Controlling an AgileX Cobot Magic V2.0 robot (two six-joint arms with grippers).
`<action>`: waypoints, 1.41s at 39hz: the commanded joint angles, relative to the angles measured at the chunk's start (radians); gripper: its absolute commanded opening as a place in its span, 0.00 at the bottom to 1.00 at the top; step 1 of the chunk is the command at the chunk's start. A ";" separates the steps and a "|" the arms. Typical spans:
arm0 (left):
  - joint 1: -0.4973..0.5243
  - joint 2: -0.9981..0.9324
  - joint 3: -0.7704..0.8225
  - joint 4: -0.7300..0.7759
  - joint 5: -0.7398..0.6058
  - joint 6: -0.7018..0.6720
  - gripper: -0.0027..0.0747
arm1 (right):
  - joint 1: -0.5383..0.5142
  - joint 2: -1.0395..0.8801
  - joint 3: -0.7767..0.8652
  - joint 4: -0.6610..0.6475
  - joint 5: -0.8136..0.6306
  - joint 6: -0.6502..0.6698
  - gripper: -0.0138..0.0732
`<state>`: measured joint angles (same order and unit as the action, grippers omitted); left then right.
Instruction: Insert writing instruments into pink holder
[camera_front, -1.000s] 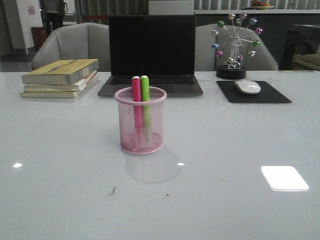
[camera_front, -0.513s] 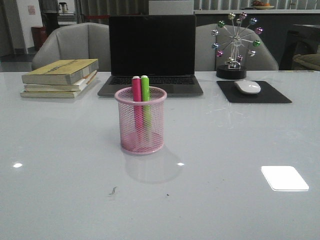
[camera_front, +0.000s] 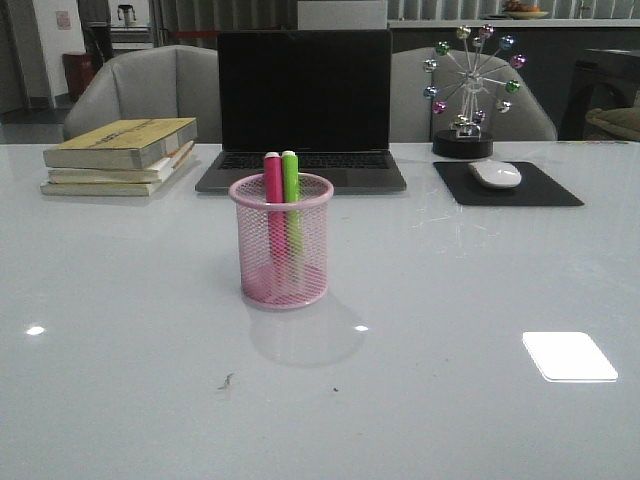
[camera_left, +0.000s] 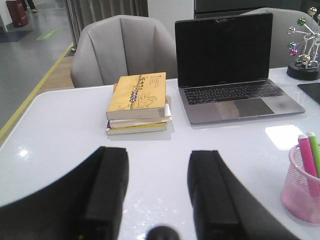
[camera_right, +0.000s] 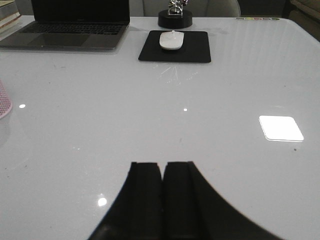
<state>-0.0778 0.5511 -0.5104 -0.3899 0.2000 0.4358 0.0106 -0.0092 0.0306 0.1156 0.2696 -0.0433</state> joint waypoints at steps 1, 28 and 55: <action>0.003 0.003 -0.029 -0.004 -0.082 -0.001 0.50 | -0.006 -0.019 0.001 0.002 -0.075 -0.001 0.21; 0.005 0.001 -0.029 -0.006 -0.236 -0.011 0.15 | -0.006 -0.019 0.001 0.002 -0.075 -0.001 0.21; 0.075 -0.218 0.206 0.297 -0.241 -0.337 0.15 | -0.006 -0.019 0.001 0.002 -0.075 -0.001 0.21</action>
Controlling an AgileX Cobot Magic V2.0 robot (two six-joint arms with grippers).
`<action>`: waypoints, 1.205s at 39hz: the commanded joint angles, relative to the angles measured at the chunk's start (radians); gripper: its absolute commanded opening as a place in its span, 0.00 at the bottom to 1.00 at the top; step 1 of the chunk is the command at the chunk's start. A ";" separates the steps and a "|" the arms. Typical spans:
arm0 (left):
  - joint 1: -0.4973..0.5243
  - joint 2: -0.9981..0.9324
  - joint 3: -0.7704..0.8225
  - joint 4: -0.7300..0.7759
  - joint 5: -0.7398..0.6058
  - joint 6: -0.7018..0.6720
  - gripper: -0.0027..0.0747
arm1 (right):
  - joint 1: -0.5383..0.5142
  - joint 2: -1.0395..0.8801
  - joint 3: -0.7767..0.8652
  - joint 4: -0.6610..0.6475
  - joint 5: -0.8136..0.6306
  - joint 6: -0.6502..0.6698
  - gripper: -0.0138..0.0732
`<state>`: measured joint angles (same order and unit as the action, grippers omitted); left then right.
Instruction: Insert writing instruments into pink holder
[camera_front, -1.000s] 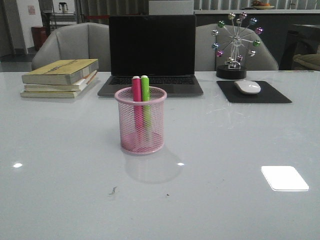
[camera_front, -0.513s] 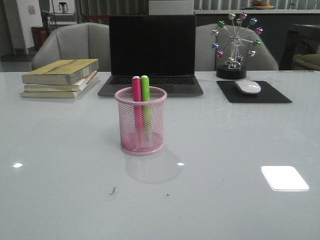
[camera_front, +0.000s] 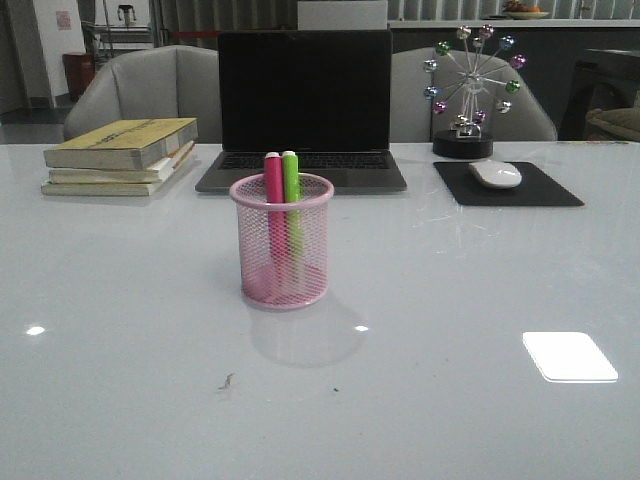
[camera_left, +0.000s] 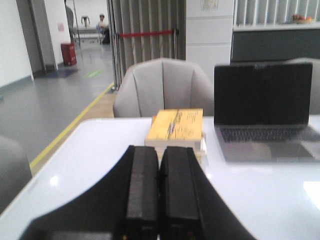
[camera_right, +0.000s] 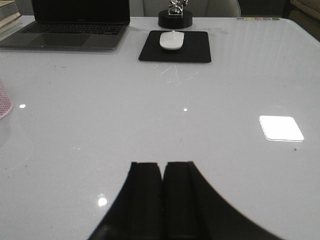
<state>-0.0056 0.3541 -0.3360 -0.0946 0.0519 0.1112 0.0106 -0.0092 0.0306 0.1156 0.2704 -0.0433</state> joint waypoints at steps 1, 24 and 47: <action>0.002 -0.035 0.059 0.001 -0.099 -0.012 0.15 | -0.006 -0.019 0.001 0.002 -0.075 -0.001 0.21; 0.002 -0.292 0.344 0.001 -0.167 -0.012 0.15 | -0.006 -0.019 0.001 0.002 -0.075 -0.001 0.21; 0.002 -0.383 0.344 0.001 -0.173 -0.012 0.15 | -0.006 -0.019 0.001 0.002 -0.075 -0.001 0.21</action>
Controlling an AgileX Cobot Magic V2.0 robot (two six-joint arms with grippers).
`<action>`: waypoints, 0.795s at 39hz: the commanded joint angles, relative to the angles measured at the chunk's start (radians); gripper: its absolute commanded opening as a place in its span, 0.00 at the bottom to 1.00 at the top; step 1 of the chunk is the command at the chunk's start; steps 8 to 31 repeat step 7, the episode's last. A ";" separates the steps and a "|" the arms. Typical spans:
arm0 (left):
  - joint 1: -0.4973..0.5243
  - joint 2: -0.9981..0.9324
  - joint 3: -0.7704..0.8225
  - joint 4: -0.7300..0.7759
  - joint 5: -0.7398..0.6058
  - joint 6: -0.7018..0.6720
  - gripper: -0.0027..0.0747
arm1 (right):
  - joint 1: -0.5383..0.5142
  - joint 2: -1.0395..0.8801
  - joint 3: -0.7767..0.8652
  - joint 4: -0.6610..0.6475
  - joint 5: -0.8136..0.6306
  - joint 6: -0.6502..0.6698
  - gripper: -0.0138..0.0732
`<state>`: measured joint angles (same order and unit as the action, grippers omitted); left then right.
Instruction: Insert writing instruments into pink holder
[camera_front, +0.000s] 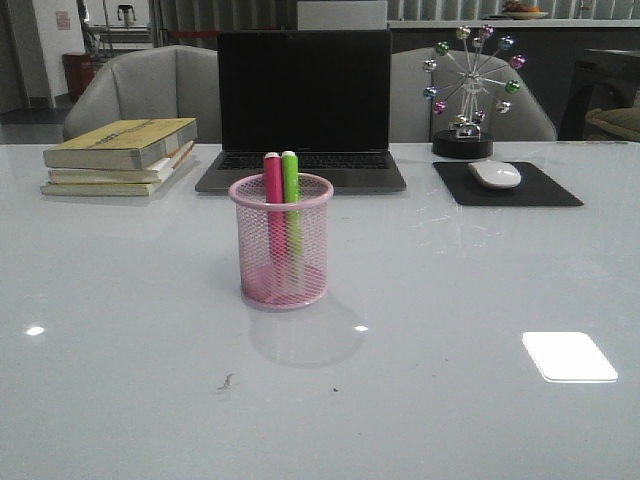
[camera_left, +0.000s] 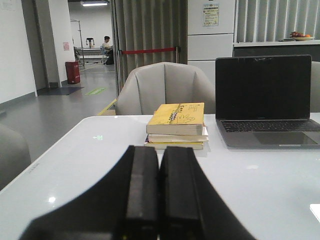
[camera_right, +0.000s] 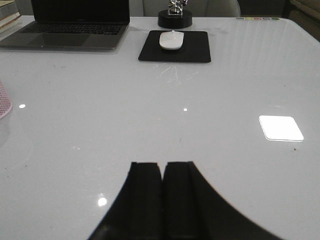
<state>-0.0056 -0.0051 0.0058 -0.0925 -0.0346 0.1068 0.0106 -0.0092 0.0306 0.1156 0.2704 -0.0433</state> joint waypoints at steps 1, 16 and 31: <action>0.002 -0.024 0.002 -0.001 -0.086 -0.008 0.15 | -0.006 -0.019 0.001 0.002 -0.075 -0.001 0.21; 0.002 -0.024 0.002 -0.001 -0.086 -0.008 0.15 | -0.006 -0.019 0.001 0.002 -0.075 -0.001 0.21; 0.002 -0.024 0.002 -0.001 -0.086 -0.008 0.15 | -0.006 -0.019 0.001 0.002 -0.075 -0.001 0.21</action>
